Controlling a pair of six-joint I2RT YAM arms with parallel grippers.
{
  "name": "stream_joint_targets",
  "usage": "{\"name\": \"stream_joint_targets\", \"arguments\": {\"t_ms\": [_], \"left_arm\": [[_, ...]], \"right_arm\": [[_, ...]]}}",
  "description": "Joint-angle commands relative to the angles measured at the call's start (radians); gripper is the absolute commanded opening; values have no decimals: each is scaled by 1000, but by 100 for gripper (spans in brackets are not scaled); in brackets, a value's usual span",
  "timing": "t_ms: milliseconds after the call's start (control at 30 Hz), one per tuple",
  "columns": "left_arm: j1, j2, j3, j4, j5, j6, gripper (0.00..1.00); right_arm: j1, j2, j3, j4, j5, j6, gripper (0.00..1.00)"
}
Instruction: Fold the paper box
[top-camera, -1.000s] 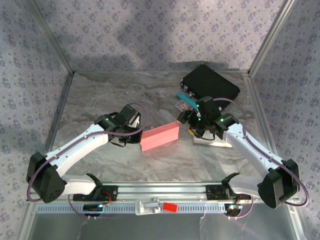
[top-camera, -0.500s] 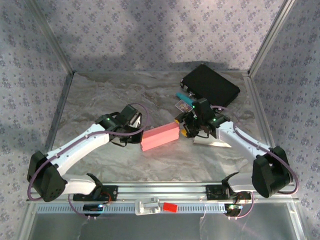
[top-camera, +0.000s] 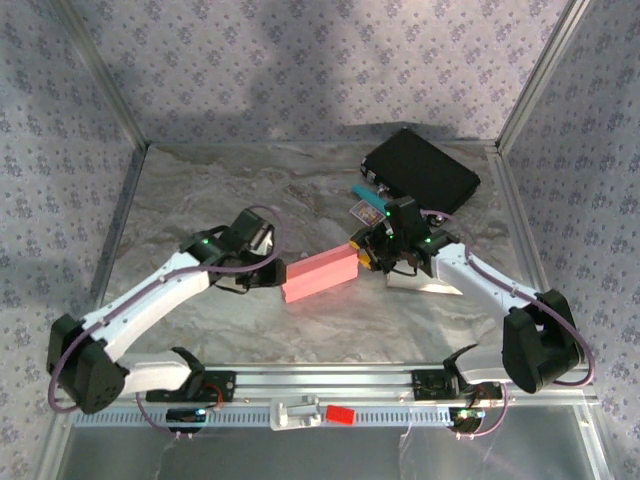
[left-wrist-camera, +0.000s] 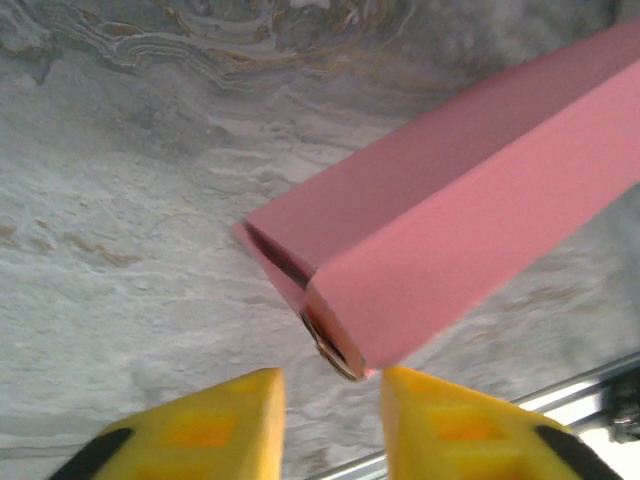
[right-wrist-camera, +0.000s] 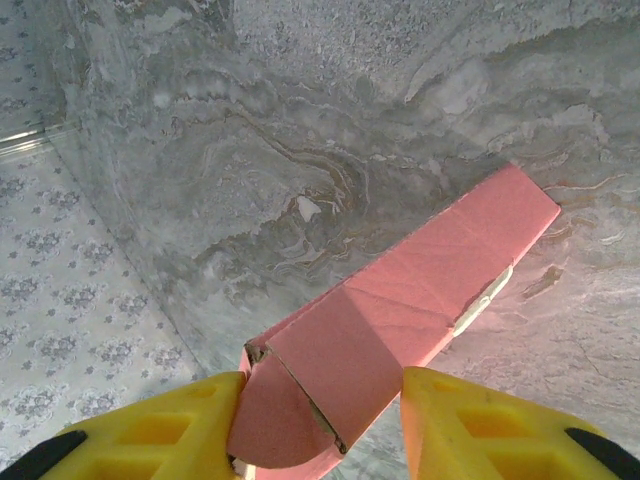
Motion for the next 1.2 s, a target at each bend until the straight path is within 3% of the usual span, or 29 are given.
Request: {"name": "stream_joint_targets", "arguments": {"t_ms": [0, 200, 367, 500, 867, 1167], "left_arm": [[67, -121, -46, 81, 92, -189, 40], [115, -246, -228, 332, 84, -593, 44], [106, -231, -282, 440, 78, -737, 44], [98, -220, -320, 516, 82, -786, 43], [59, -188, -320, 460, 101, -771, 44], [57, -187, -350, 500, 92, -776, 33]], "right_arm": [[-2, 28, -40, -87, 17, -28, 43], [3, 29, -33, -88, 24, -32, 42], [5, 29, -27, -92, 24, -34, 43], [9, 28, -29, -96, 26, -34, 43], [9, 25, -25, -94, 27, -31, 43], [7, 26, -23, -94, 24, -32, 43]]}}
